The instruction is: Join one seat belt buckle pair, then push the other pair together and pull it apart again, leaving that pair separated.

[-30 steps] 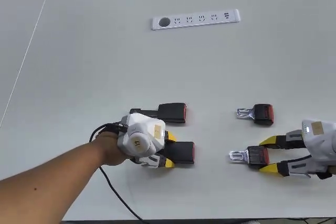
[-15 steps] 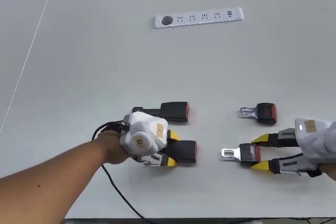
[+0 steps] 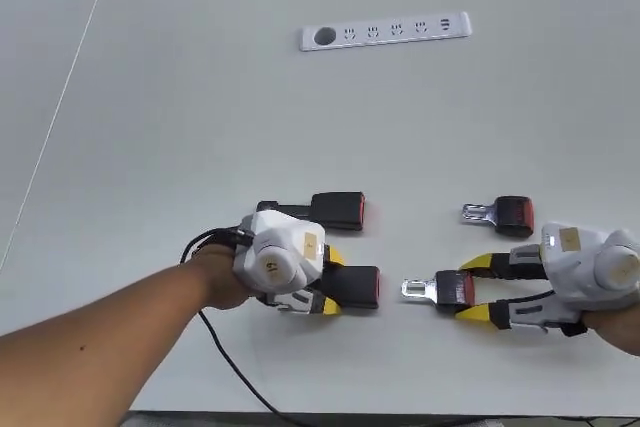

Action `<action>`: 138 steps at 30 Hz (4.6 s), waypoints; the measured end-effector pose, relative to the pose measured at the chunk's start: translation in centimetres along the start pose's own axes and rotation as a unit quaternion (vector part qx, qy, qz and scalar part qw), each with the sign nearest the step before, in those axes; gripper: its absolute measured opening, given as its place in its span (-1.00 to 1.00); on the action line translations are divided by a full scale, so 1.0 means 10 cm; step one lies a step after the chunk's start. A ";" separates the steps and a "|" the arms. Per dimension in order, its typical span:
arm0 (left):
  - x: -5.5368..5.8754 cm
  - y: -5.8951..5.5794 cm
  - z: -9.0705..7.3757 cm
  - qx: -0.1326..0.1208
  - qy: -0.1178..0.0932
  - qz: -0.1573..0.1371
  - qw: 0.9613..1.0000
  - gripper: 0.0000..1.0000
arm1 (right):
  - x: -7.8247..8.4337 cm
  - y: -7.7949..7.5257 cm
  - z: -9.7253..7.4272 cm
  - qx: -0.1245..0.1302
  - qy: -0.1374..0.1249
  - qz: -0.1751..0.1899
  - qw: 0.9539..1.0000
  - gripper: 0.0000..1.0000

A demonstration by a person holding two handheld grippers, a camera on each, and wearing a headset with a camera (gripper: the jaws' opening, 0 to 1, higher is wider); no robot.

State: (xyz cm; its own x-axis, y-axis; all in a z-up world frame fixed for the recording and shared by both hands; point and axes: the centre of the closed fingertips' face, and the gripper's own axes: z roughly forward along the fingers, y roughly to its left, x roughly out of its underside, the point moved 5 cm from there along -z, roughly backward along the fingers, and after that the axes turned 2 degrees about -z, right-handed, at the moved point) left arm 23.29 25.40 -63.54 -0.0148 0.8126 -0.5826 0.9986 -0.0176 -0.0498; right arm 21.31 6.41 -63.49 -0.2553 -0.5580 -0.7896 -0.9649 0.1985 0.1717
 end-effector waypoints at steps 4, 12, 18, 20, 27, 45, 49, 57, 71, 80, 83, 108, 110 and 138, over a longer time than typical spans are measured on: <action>0.00 0.00 0.00 0.000 0.000 -0.001 1.000 -0.33 | -0.03 0.03 0.06 -0.001 0.000 -0.003 1.000 -0.33; 0.00 0.00 0.01 0.000 0.001 -0.001 1.000 -0.33 | -0.10 0.04 0.20 -0.003 0.000 -0.007 1.000 -0.33; 0.00 0.00 0.01 0.001 0.003 -0.001 1.000 -0.33 | -0.09 0.06 0.21 -0.004 0.009 -0.024 1.000 -0.33; -0.01 0.00 0.01 0.001 0.004 0.000 1.000 -0.33 | -0.08 0.06 0.22 -0.004 0.015 -0.029 0.999 -0.33; 0.00 0.00 0.01 0.001 0.005 0.000 1.000 -0.33 | -0.17 0.03 0.36 0.001 0.028 -0.023 0.999 -0.33; -0.02 0.00 0.03 0.002 0.026 0.006 1.000 -0.33 | -0.29 0.00 0.52 0.015 0.028 0.000 0.999 -0.33; -0.02 0.00 0.03 0.000 0.023 0.002 1.000 -0.33 | -0.30 0.00 0.53 0.018 0.030 0.007 0.999 -0.33; -0.02 0.01 0.02 0.001 0.023 -0.002 1.000 -0.33 | -0.31 0.04 0.55 0.045 0.026 0.034 0.998 -0.31; -0.04 0.01 0.02 0.000 0.023 -0.001 1.000 -0.32 | -0.33 0.02 0.54 0.051 0.037 0.027 0.998 -0.31; 0.00 0.00 0.01 -0.008 0.001 -0.014 1.000 -0.32 | -0.32 0.03 0.54 0.060 0.037 0.020 0.997 -0.32; 0.01 0.01 0.00 -0.008 -0.007 -0.014 1.000 -0.33 | -0.31 0.04 0.52 0.055 0.032 0.014 0.998 -0.34; 0.06 0.01 -0.01 0.008 -0.044 -0.008 0.999 -0.34 | -0.27 0.07 0.50 0.049 0.013 -0.020 0.998 -0.37; 0.07 0.00 -0.01 0.010 -0.045 -0.007 0.999 -0.34 | -0.27 0.07 0.50 0.049 0.012 -0.019 0.999 -0.37; 0.08 0.01 -0.02 0.011 -0.055 -0.015 0.998 -0.34 | -0.26 0.07 0.49 0.051 -0.002 -0.016 0.999 -0.37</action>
State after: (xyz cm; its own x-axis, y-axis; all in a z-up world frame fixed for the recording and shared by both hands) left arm 23.43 26.21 -63.85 -0.0522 0.7440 -0.6661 0.9963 -0.0073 -0.0862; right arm 21.58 11.99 -64.21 -0.2245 -0.5615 -0.7965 -0.9612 0.2622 0.0860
